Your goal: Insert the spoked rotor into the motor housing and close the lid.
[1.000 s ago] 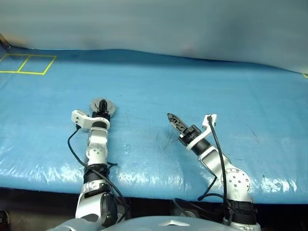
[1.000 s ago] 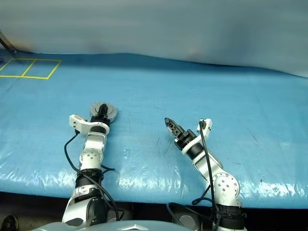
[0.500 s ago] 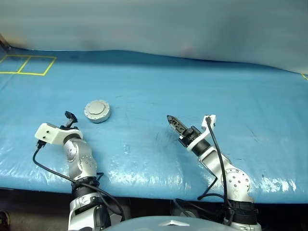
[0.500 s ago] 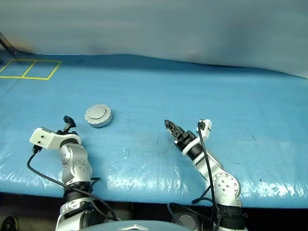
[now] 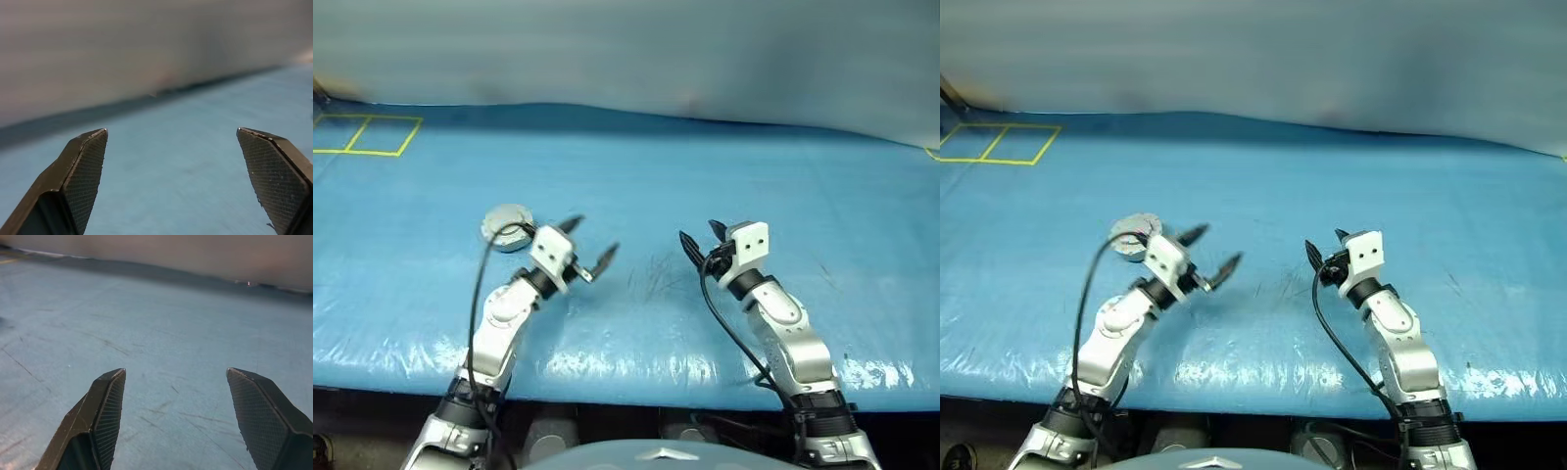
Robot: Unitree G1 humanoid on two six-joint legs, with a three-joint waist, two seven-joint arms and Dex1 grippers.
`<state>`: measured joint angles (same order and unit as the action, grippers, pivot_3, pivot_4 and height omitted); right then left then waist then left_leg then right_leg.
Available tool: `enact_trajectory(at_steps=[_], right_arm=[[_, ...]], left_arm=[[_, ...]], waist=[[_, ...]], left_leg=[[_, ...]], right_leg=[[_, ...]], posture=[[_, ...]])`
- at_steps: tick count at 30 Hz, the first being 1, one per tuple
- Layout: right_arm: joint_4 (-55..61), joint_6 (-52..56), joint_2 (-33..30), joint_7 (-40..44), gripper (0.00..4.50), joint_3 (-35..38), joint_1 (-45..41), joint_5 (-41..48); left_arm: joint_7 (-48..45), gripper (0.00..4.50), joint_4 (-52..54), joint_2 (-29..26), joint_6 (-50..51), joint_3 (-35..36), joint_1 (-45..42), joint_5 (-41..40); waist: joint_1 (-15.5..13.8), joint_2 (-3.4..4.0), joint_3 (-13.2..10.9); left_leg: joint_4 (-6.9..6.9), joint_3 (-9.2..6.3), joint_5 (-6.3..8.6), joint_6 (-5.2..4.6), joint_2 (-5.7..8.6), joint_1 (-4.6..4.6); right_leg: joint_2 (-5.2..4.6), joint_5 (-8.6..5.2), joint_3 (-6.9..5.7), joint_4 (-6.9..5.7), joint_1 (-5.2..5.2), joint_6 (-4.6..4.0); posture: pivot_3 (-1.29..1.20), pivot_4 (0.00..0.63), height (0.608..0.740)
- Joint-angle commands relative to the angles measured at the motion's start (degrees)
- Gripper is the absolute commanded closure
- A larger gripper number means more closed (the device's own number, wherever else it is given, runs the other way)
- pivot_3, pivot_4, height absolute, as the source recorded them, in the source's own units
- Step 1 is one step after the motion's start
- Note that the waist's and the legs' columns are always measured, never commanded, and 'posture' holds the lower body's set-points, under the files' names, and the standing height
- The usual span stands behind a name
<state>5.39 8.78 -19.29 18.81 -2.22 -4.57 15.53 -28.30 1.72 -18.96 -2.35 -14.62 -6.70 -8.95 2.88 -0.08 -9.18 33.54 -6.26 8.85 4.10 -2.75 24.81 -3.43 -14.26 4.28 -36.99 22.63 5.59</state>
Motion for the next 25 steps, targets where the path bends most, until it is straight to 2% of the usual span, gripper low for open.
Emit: enact_trajectory(at_steps=[1, 6, 8, 10, 11, 25], right_arm=[[-0.7, -0.1, -1.0, 0.0, 1.04, 1.2, -2.4, -2.6], [-2.3, -1.2, -4.4, 3.9, 1.04, -1.2, -2.8, -7.2], [-2.7, -0.8, -5.5, 5.3, 0.69, -1.4, -2.9, -8.2], [-3.0, -0.3, -5.7, 6.0, 0.13, -1.0, -3.1, -8.3], [-3.3, -0.5, -5.6, 5.3, 0.03, -0.8, -3.3, -9.0], [-3.4, -2.7, -3.4, 2.6, 0.03, 1.3, -2.2, -11.1]], left_arm=[[-2.5, 0.02, -0.5, -2.1, 0.0, -1.4, -1.4, 4.2], [-2.6, 0.02, -2.5, -1.3, -0.8, -0.6, -1.9, 5.6], [-2.8, 0.00, -3.0, -1.4, -1.2, 0.3, -2.1, 5.5], [-2.8, 0.00, -3.4, -1.2, -1.7, 1.3, -2.4, 5.0], [-2.7, 0.00, -3.5, -1.0, -1.8, 1.6, -2.5, 4.9], [-0.8, 0.00, -7.4, 3.2, -4.5, 3.0, -5.8, 7.3]], waist=[[0.2, 0.03, 0.0], [-0.2, 0.01, 0.0], [-0.4, 0.01, 0.0], [-0.5, 0.01, 0.0], [-0.6, 0.01, 0.0], [-0.8, 0.00, 0.0]], left_leg=[[-0.03, -0.02, -0.01, -0.01, -0.05, -0.03], [0.08, 0.01, -0.01, -0.01, 0.04, -0.04], [0.08, 0.01, -0.01, -0.01, 0.04, -0.04], [0.08, 0.01, -0.01, -0.01, 0.04, -0.04], [0.08, 0.01, -0.01, -0.01, 0.04, -0.04], [0.20, 0.00, -0.02, -0.02, 0.05, -0.06]], right_leg=[[0.04, -0.02, -0.01, -0.03, 0.01, -0.03], [-0.05, 0.00, 0.02, 0.07, -0.13, 0.02], [-0.05, 0.01, 0.02, 0.07, -0.12, 0.03], [-0.05, 0.00, 0.02, 0.05, -0.11, 0.02], [-0.05, 0.01, 0.02, 0.06, -0.12, 0.03], [-0.05, 0.06, 0.01, 0.04, -0.20, 0.11]], posture=[[0.00, 0.150, 0.740], [0.00, 0.150, 0.740], [0.00, 0.150, 0.740], [0.00, 0.150, 0.740], [0.00, 0.150, 0.740], [0.00, 0.150, 0.740]])
